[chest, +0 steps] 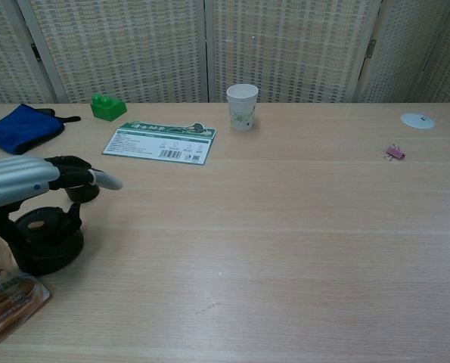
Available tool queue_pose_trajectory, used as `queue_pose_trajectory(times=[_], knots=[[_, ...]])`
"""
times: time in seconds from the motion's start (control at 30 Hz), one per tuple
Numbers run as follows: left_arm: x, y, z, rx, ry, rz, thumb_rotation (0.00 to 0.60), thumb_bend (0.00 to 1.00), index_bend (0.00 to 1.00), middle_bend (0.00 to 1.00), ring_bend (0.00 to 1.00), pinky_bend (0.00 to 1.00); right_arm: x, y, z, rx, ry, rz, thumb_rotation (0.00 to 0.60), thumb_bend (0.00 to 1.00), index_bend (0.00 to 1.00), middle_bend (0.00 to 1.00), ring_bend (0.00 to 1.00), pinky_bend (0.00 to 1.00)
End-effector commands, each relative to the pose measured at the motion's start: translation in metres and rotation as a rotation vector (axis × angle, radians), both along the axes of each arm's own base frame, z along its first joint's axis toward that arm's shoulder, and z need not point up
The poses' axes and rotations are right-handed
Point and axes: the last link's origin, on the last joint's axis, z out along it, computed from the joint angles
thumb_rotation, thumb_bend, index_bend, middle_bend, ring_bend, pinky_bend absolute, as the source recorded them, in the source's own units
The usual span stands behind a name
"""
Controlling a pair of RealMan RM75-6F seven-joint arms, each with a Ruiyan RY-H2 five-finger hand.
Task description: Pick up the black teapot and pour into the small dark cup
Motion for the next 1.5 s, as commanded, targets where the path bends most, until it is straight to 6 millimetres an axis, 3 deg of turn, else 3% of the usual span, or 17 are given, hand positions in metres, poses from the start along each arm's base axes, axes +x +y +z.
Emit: queue_pose_trajectory(times=[0.03,0.4,1.13,1.3,1.5], knots=[[-0.008,-0.002,0.006,0.012,0.019,0.019,0.6,0.22,0.11,0.13,0.19,0.03,0.0,0.0,0.0,0.0,-0.001,0.001,0.6,0.1,0.24,0.24,0.17,0.25],[-0.03,0.001,0.027,0.074,0.081,0.064,0.6,0.22,0.11,0.13,0.19,0.03,0.004,-0.001,-0.003,0.007,0.0,0.011,0.6,0.1,0.24,0.24,0.17,0.25],[-0.066,0.026,0.053,0.182,0.147,0.186,0.6,0.22,0.11,0.13,0.19,0.03,0.007,0.002,-0.003,0.0,0.0,0.012,0.6,0.1,0.24,0.24,0.17,0.25],[-0.068,0.021,0.059,0.19,0.139,0.2,0.6,0.22,0.13,0.13,0.19,0.03,0.008,0.0,-0.004,0.005,0.0,0.018,0.6,0.1,0.24,0.24,0.17,0.25],[-0.058,0.006,0.06,0.177,0.107,0.176,0.6,0.22,0.24,0.17,0.21,0.03,0.008,-0.001,-0.004,0.009,-0.001,0.019,0.6,0.1,0.24,0.24,0.17,0.25]])
